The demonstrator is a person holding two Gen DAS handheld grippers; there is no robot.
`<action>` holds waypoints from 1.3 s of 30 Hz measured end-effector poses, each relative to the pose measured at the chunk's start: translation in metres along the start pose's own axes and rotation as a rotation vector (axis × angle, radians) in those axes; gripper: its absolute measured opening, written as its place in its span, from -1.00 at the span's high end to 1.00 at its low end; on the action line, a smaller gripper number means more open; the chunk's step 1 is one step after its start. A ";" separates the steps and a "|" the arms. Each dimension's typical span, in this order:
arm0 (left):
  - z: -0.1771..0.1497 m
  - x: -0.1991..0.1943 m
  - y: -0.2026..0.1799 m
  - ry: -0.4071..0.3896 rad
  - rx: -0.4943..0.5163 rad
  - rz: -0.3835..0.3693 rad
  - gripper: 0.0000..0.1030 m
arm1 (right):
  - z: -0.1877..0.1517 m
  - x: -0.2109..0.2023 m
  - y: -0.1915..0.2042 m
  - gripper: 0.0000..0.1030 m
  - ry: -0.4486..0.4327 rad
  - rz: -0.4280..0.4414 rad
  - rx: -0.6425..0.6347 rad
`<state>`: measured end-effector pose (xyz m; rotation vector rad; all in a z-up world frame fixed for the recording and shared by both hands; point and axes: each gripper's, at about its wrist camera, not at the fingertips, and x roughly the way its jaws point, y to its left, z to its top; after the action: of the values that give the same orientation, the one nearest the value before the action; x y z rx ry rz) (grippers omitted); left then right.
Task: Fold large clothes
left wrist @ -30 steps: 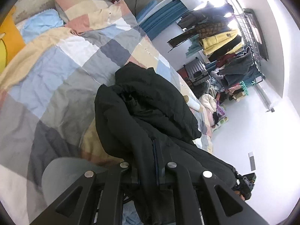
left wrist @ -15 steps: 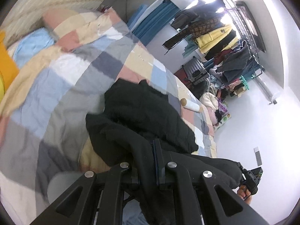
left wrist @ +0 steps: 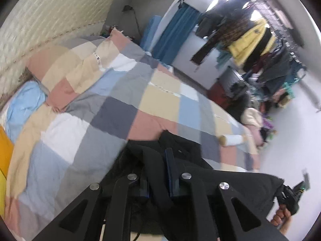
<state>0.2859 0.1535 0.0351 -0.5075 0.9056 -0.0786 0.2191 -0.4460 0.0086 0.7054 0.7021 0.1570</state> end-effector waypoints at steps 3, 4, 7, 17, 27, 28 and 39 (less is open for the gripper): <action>0.018 0.047 0.001 0.029 -0.038 0.058 0.74 | 0.013 0.043 -0.008 0.89 0.016 -0.064 0.017; 0.023 0.065 0.003 0.045 -0.055 0.074 0.74 | 0.015 0.055 -0.011 0.89 0.022 -0.085 0.018; 0.031 0.110 0.010 0.086 -0.086 0.115 0.73 | 0.021 0.096 -0.020 0.89 0.052 -0.153 0.019; 0.038 0.255 0.030 0.240 -0.127 0.198 0.71 | 0.024 0.217 -0.059 0.89 0.161 -0.310 -0.017; 0.031 0.277 0.044 0.301 -0.197 0.108 0.68 | 0.010 0.245 -0.092 0.88 0.214 -0.275 0.093; 0.030 0.273 0.046 0.306 -0.209 0.089 0.64 | 0.009 0.240 -0.092 0.87 0.216 -0.265 0.103; 0.016 0.131 0.078 0.190 -0.348 -0.150 -0.21 | 0.004 0.147 -0.072 -0.39 0.156 -0.124 0.186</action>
<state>0.3684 0.1918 -0.0881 -0.9035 1.0728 -0.1076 0.3265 -0.4499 -0.1143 0.8308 0.9156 0.0329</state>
